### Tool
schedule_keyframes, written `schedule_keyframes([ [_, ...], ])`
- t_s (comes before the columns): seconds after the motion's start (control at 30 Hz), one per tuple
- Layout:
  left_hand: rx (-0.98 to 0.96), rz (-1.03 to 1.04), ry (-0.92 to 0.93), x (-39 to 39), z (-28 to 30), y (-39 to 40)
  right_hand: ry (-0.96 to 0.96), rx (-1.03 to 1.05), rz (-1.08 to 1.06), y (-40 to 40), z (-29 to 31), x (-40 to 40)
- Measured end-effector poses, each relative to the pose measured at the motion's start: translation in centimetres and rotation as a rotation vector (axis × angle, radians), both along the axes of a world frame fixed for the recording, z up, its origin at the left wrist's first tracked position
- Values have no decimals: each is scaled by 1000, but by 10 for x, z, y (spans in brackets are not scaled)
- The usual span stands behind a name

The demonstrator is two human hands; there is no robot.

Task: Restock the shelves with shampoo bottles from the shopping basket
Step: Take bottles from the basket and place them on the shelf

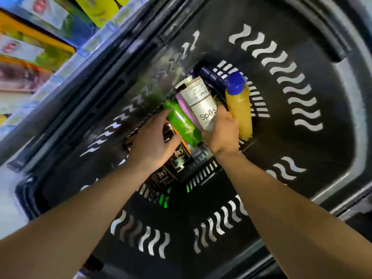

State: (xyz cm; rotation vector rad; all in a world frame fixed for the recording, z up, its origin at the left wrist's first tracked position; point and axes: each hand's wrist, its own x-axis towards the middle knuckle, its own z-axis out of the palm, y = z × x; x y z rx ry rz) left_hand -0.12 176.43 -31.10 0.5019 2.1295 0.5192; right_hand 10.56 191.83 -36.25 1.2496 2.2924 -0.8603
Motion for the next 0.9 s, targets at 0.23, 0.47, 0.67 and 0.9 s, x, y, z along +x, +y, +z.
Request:
schedule_keyframes([
  [0.23,210,361,-450,14,18,19,320,-432,-285,-32,68,32],
  [0.47,238,400,-347,19,9,21,350,-445,-184,-23,87,40],
  [0.67,203,399,-327,12,-5,9,183,41,-316,46,47,18],
  [0.9,170,394,-312,11,-14,-5,-64,54,231,56,6,4],
])
